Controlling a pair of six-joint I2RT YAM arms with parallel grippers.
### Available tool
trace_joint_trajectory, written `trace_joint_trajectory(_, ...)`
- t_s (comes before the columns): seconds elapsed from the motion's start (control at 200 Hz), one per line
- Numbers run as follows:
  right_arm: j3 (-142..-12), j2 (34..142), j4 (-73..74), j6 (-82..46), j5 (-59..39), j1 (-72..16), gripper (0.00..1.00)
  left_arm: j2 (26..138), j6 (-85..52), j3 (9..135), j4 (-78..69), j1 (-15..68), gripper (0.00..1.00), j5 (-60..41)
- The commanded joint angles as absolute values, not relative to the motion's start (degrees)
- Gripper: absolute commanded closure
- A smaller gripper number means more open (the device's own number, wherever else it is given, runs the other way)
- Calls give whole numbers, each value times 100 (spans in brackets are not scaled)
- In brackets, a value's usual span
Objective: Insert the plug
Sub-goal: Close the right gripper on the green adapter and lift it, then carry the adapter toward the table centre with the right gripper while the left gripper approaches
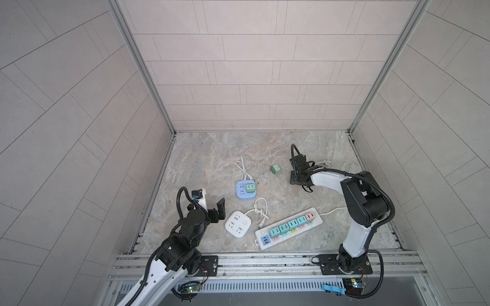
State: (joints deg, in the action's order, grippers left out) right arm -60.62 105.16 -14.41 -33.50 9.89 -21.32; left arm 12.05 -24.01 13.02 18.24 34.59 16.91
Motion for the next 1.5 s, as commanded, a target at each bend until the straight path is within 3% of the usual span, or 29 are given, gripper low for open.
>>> trace_joint_trajectory(0.0, -6159, 10728, -1678, -3270, 1039, -2144, 43, 1143, -2479, 1301, 1723, 3459, 0, 1730)
trace_joint_trajectory(0.135, -6164, 10771, -1655, -3243, 1002, -2171, 56, 1147, -2481, 1302, 1723, 3463, 0, 1733)
trace_joint_trajectory(0.225, -6113, 10695, -1631, -3237, 1013, -2179, 72, 1143, -2479, 1299, 1723, 3463, 0, 1720)
trace_joint_trajectory(0.315, -6005, 10495, -1558, -3185, 1000, -2219, 80, 1147, -2483, 1301, 1714, 3462, 0, 1736)
trace_joint_trajectory(0.595, -5227, 8868, -1059, -2689, 1279, -2631, 91, 1143, -2460, 1275, 1649, 3461, 0, 1636)
trace_joint_trajectory(0.705, -4799, 7992, -637, -2198, 1777, -3137, 93, 1158, -2429, 1277, 1579, 3460, 0, 1532)
trace_joint_trajectory(0.781, -4598, 7479, -415, -1828, 2074, -3518, 100, 1181, -2384, 1305, 1468, 3462, 0, 1415)
trace_joint_trajectory(0.956, -4207, 6506, 58, -1322, 2374, -4167, 100, 1308, -2365, 1767, 1292, 3461, 0, 892)
trace_joint_trajectory(1.156, -3503, 5750, 1171, 173, 1790, -5034, 100, 1858, -2401, 2645, 1274, 3457, 3, -33)
trace_joint_trajectory(1.291, -2938, 5667, 2004, 1782, 1725, -5843, 100, 2501, -2491, 3143, 1243, 3463, 7, -1142)
trace_joint_trajectory(1.496, -2784, 5894, 2393, 2449, 1649, -5958, 100, 3068, -2875, 3100, 517, 3487, 17, -2594)
